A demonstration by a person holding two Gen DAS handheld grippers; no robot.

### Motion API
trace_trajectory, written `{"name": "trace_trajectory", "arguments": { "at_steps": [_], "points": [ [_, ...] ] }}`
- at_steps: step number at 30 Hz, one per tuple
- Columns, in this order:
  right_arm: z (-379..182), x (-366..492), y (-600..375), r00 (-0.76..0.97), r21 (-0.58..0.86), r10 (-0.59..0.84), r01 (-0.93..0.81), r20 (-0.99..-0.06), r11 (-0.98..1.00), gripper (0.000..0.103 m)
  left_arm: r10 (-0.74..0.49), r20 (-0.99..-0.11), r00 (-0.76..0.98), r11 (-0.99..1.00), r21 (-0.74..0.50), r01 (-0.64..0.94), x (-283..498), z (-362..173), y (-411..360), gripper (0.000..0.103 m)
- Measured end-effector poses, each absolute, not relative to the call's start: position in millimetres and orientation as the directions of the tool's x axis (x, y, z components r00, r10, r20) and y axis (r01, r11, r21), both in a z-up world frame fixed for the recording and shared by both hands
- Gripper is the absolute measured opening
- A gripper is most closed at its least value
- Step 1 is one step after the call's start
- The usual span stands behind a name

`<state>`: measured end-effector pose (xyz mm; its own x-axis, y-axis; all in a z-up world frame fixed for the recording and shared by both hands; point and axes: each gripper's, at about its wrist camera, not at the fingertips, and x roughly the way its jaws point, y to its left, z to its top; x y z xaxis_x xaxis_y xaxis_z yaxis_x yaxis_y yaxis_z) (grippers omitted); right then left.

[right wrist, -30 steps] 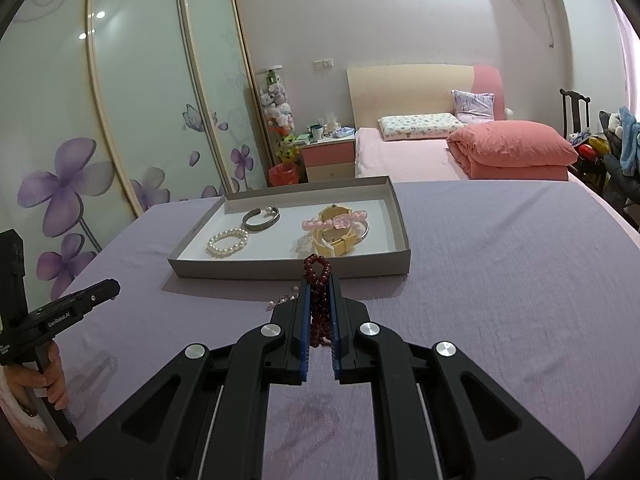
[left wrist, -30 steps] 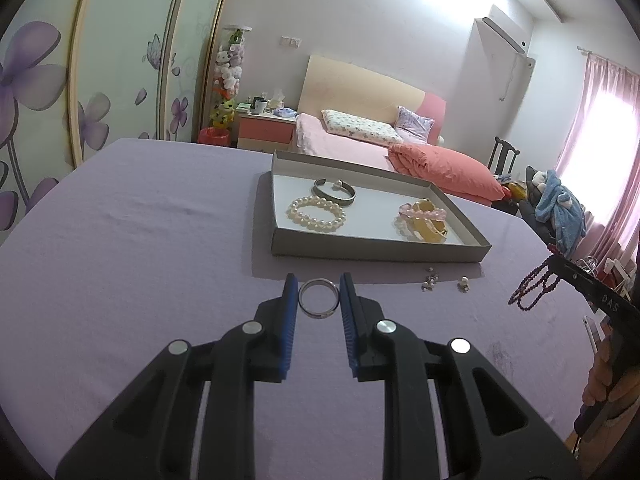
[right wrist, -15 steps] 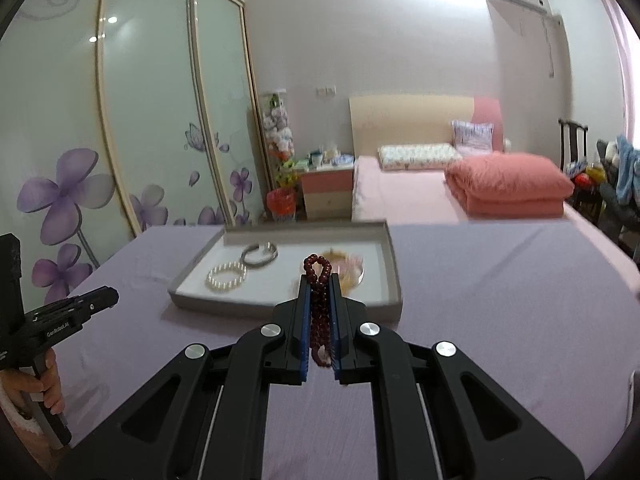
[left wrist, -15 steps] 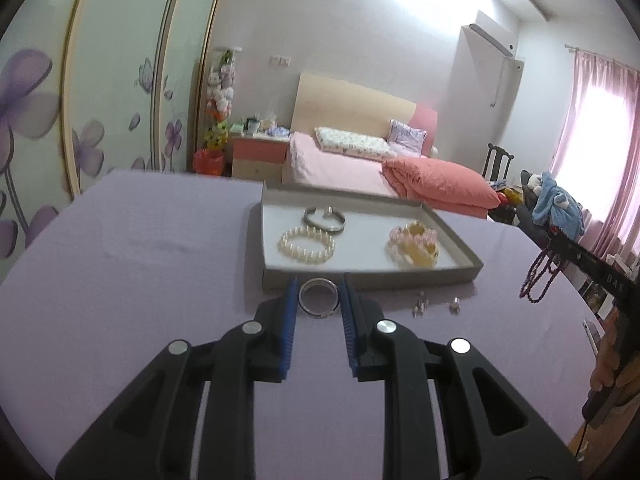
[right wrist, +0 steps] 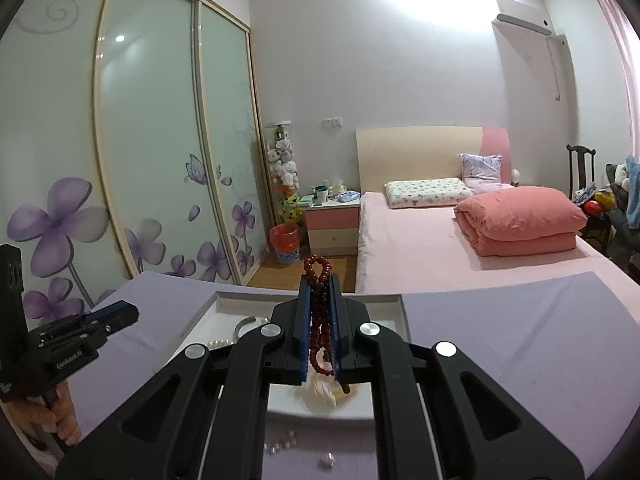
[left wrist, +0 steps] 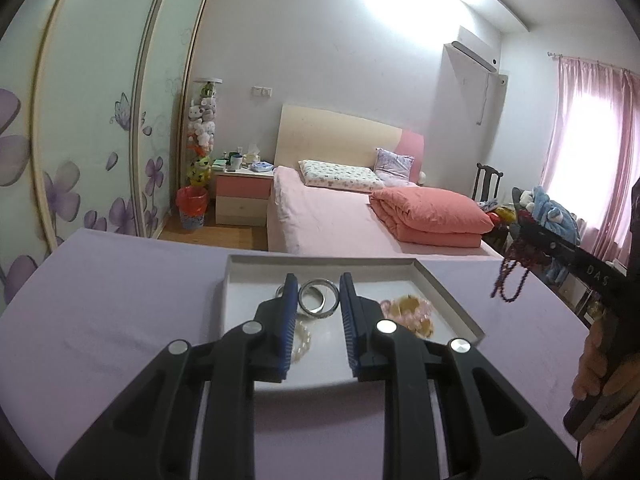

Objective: Organize jewelry
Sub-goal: 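Carry the ring and red bracelet into the gray tray and open both tools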

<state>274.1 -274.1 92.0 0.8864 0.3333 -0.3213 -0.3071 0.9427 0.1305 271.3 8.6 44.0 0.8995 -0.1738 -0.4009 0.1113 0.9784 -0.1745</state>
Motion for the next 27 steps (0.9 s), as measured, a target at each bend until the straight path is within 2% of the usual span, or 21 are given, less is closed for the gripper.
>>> {"name": "trace_trajectory", "arguments": {
  "at_steps": [12,14,16,17,27],
  "points": [
    [61.8,336.1,-253.3,0.843,0.184,0.382,-0.336,-0.380,0.924,0.009,-0.171,-0.448,0.878,0.979,-0.179,0.100,335.3,21.7,-8.0,0.022],
    [56.9,340.7,-250.9,0.832,0.195,0.389,-0.338,-0.396,0.921,0.015,-0.175,-0.457,0.872,0.978,-0.185,0.099,341.3,17.5,-8.8,0.022],
    [53.3,340.6,-250.1,0.830,0.195,0.393,-0.342,-0.396,0.919,0.039,-0.178,-0.463,0.868,0.977,-0.185,0.102,343.8,14.0,-10.1,0.022],
    [52.3,340.6,-250.9,0.835,0.190,0.388,-0.339,-0.390,0.921,0.042,-0.180,-0.465,0.867,0.977,-0.183,0.105,345.7,12.2,-10.7,0.022],
    [50.3,345.1,-257.9,0.830,0.207,0.392,-0.335,-0.396,0.919,0.042,-0.189,-0.496,0.848,0.978,-0.174,0.116,373.5,-6.0,-14.5,0.022]
  ]
}}
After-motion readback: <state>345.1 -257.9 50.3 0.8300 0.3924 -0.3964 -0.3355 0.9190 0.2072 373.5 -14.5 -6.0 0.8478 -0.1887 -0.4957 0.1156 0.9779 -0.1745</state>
